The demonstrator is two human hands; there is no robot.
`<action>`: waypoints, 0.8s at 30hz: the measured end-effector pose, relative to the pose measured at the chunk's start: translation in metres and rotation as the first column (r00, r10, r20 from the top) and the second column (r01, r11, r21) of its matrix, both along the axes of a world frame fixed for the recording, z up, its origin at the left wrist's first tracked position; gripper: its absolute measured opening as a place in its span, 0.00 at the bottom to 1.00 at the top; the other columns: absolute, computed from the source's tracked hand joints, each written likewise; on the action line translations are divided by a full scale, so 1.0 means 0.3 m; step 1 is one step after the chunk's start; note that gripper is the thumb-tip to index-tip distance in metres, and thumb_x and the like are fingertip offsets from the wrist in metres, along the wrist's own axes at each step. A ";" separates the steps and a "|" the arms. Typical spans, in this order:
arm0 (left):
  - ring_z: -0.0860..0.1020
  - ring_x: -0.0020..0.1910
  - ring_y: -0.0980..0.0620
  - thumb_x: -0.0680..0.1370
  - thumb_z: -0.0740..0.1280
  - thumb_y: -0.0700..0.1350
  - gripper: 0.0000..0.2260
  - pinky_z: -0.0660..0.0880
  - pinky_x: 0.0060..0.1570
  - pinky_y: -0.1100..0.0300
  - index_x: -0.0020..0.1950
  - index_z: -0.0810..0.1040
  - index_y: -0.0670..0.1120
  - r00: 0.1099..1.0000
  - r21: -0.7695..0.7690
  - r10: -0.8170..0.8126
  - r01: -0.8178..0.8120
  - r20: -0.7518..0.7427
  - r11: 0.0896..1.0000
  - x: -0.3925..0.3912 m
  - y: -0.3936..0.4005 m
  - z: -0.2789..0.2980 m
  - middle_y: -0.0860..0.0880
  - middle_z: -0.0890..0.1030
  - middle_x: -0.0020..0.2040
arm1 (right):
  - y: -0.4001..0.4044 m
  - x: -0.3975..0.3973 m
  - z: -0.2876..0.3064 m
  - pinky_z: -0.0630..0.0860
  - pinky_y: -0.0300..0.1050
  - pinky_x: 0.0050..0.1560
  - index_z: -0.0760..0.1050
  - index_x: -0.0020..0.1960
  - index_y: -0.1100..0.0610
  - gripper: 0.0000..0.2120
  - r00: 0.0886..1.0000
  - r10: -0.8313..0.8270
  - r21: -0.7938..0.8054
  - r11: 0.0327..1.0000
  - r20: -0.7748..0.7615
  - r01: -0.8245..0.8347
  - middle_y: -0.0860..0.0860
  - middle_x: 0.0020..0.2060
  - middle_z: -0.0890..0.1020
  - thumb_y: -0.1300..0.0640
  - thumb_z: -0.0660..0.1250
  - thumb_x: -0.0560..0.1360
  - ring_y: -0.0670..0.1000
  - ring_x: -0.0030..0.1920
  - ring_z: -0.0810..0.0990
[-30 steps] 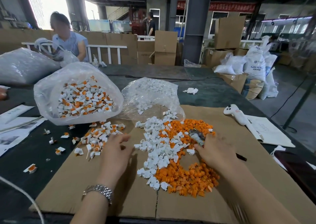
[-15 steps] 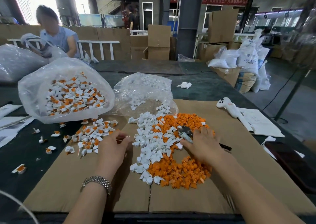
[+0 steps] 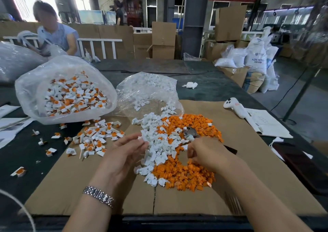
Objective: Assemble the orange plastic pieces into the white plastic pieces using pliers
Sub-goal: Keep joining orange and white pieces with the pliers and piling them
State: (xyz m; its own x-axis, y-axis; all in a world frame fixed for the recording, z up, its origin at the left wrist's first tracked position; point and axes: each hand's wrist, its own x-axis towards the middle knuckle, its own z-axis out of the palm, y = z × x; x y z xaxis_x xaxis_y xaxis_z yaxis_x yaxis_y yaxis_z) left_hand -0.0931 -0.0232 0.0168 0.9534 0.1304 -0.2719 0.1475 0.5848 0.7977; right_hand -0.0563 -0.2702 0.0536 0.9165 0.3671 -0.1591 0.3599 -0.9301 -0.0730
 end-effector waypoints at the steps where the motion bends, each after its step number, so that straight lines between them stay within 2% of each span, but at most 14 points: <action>1: 0.87 0.48 0.43 0.68 0.74 0.32 0.19 0.85 0.41 0.59 0.59 0.82 0.36 1.000 -0.016 -0.020 0.020 0.001 1.000 -0.002 -0.004 -0.002 0.35 0.86 0.53 | 0.003 0.003 -0.010 0.77 0.47 0.48 0.83 0.54 0.54 0.07 1.000 -0.003 -0.013 1.000 0.014 0.003 0.51 0.51 0.84 0.60 0.70 0.77 0.52 0.52 0.82; 3: 0.87 0.50 0.42 0.69 0.74 0.32 0.18 0.84 0.41 0.60 0.59 0.82 0.35 0.999 -0.034 -0.046 0.046 0.009 0.998 -0.006 -0.010 -0.006 0.34 0.86 0.54 | 0.004 0.008 -0.026 0.78 0.49 0.46 0.81 0.53 0.56 0.06 0.998 -0.009 -0.008 1.000 0.055 0.009 0.54 0.50 0.84 0.62 0.68 0.78 0.53 0.50 0.82; 6: 0.87 0.50 0.42 0.70 0.74 0.33 0.14 0.84 0.42 0.60 0.56 0.86 0.37 0.996 -0.030 -0.083 0.084 0.028 0.996 -0.009 -0.013 -0.012 0.35 0.86 0.54 | 0.005 0.017 -0.034 0.69 0.40 0.36 0.75 0.51 0.53 0.03 0.992 -0.020 0.090 0.996 0.125 0.009 0.50 0.49 0.78 0.60 0.66 0.79 0.49 0.46 0.75; 8: 0.87 0.50 0.42 0.70 0.73 0.31 0.13 0.84 0.42 0.61 0.54 0.86 0.38 0.993 -0.042 -0.109 0.110 0.039 0.993 -0.012 -0.019 -0.015 0.35 0.86 0.54 | 0.016 0.019 -0.030 0.68 0.39 0.41 0.75 0.55 0.50 0.05 0.988 -0.035 0.211 0.978 0.150 0.002 0.47 0.51 0.76 0.57 0.66 0.80 0.46 0.48 0.73; 10: 0.87 0.48 0.43 0.69 0.73 0.31 0.14 0.84 0.40 0.62 0.55 0.85 0.36 0.994 -0.030 -0.100 0.101 0.041 0.994 -0.019 -0.031 -0.015 0.35 0.86 0.52 | 0.035 0.015 -0.017 0.74 0.40 0.49 0.78 0.56 0.48 0.06 0.986 -0.057 0.356 0.935 0.155 -0.002 0.45 0.52 0.77 0.55 0.67 0.80 0.44 0.50 0.75; 12: 0.87 0.44 0.44 0.68 0.75 0.32 0.14 0.83 0.37 0.63 0.53 0.84 0.36 0.996 -0.007 -0.078 0.078 0.050 0.997 -0.023 -0.044 -0.010 0.37 0.86 0.48 | 0.060 0.003 0.004 0.78 0.42 0.52 0.81 0.51 0.49 0.03 0.991 -0.087 0.558 0.830 0.106 0.014 0.43 0.49 0.81 0.56 0.71 0.78 0.43 0.49 0.79; 14: 0.87 0.41 0.46 0.67 0.75 0.31 0.13 0.82 0.36 0.63 0.51 0.84 0.36 0.994 0.002 -0.080 0.080 0.071 0.997 -0.028 -0.055 -0.001 0.38 0.86 0.44 | 0.087 -0.013 0.030 0.78 0.35 0.48 0.83 0.47 0.50 0.01 0.996 -0.090 0.735 0.675 0.004 0.058 0.42 0.45 0.84 0.55 0.74 0.76 0.41 0.46 0.81; 16: 0.87 0.41 0.46 0.67 0.75 0.31 0.11 0.83 0.37 0.62 0.48 0.83 0.37 0.991 0.028 -0.094 0.092 0.092 0.995 -0.029 -0.060 0.008 0.39 0.86 0.42 | 0.115 -0.029 0.052 0.76 0.29 0.44 0.85 0.47 0.51 0.02 0.995 -0.031 0.850 0.518 -0.095 0.097 0.43 0.43 0.85 0.55 0.75 0.75 0.39 0.44 0.83; 18: 0.87 0.42 0.44 0.67 0.74 0.30 0.08 0.83 0.39 0.61 0.44 0.84 0.39 0.988 0.058 -0.104 0.098 0.110 0.994 -0.030 -0.063 0.013 0.40 0.85 0.42 | 0.140 -0.041 0.060 0.76 0.28 0.43 0.85 0.48 0.53 0.03 0.991 0.019 0.897 0.427 -0.135 0.115 0.47 0.42 0.86 0.56 0.74 0.75 0.41 0.43 0.84; 20: 0.87 0.44 0.43 0.67 0.75 0.31 0.07 0.83 0.42 0.61 0.42 0.85 0.40 0.986 0.082 -0.109 0.100 0.124 0.992 -0.032 -0.067 0.016 0.40 0.85 0.42 | 0.160 -0.048 0.059 0.79 0.33 0.45 0.85 0.49 0.55 0.03 0.991 0.027 0.904 0.415 -0.129 0.107 0.50 0.41 0.86 0.57 0.74 0.76 0.44 0.42 0.84; 22: 0.87 0.46 0.42 0.67 0.76 0.32 0.07 0.83 0.44 0.60 0.41 0.85 0.41 0.984 0.096 -0.112 0.100 0.136 0.990 -0.037 -0.070 0.019 0.39 0.85 0.44 | 0.174 -0.050 0.051 0.81 0.37 0.47 0.85 0.49 0.55 0.03 0.997 0.009 0.887 0.457 -0.080 0.067 0.50 0.40 0.86 0.58 0.73 0.76 0.44 0.42 0.84; 24: 0.87 0.48 0.42 0.67 0.78 0.35 0.06 0.83 0.46 0.60 0.42 0.86 0.42 0.981 0.092 -0.121 0.108 0.149 0.990 -0.040 -0.068 0.021 0.38 0.86 0.47 | 0.181 -0.050 0.044 0.79 0.35 0.46 0.84 0.48 0.54 0.02 1.000 -0.002 0.867 0.499 -0.020 0.018 0.47 0.40 0.85 0.57 0.72 0.77 0.42 0.42 0.83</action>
